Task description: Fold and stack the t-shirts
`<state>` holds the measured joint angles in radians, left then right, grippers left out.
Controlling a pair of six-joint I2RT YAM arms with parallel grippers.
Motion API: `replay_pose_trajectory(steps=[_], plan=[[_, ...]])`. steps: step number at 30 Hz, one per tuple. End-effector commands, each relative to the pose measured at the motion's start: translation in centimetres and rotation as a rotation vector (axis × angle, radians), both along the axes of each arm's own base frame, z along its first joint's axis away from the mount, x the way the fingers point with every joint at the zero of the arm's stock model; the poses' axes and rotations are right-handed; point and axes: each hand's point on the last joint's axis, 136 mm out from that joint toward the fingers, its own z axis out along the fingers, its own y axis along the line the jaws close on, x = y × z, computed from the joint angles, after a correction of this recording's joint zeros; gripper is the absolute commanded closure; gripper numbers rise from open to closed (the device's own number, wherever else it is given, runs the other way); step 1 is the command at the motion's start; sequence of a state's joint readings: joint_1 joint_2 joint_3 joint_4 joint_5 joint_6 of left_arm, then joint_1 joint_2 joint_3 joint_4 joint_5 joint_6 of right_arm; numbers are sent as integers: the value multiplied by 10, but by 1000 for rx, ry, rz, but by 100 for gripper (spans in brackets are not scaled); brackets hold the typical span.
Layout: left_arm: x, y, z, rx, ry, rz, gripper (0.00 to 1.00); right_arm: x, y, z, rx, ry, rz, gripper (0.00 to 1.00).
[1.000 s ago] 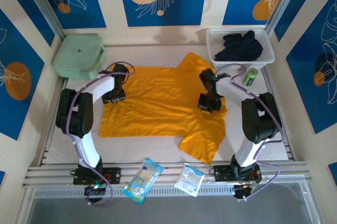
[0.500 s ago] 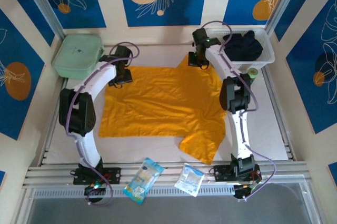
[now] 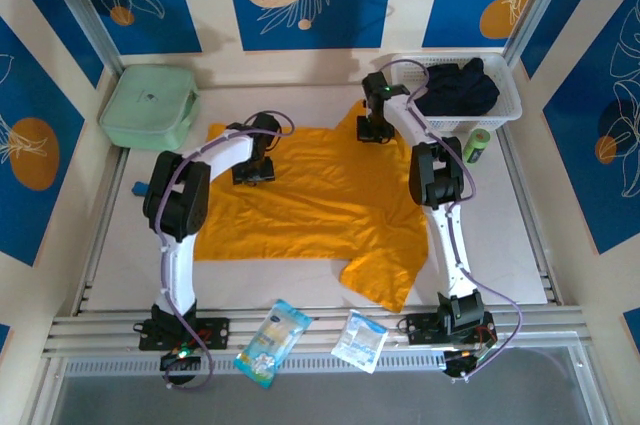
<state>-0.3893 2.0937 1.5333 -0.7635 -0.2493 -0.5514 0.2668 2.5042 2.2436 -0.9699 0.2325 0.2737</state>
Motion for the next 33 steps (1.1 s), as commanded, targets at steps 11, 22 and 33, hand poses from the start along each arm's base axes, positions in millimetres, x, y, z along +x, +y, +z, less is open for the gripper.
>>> replay_pose_trajectory(steps=[11, 22, 33], plan=[[-66, 41, -20, 89, 128, 50, 37, -92, 3, -11, 91, 217, -189, 100], [-71, 48, 29, 92, 60, 42, 32, -72, 6, 66, 116, 54, -156, 100], [-44, 36, 66, 52, -25, 27, 28, -2, 19, 22, 48, 27, 6, 100]])
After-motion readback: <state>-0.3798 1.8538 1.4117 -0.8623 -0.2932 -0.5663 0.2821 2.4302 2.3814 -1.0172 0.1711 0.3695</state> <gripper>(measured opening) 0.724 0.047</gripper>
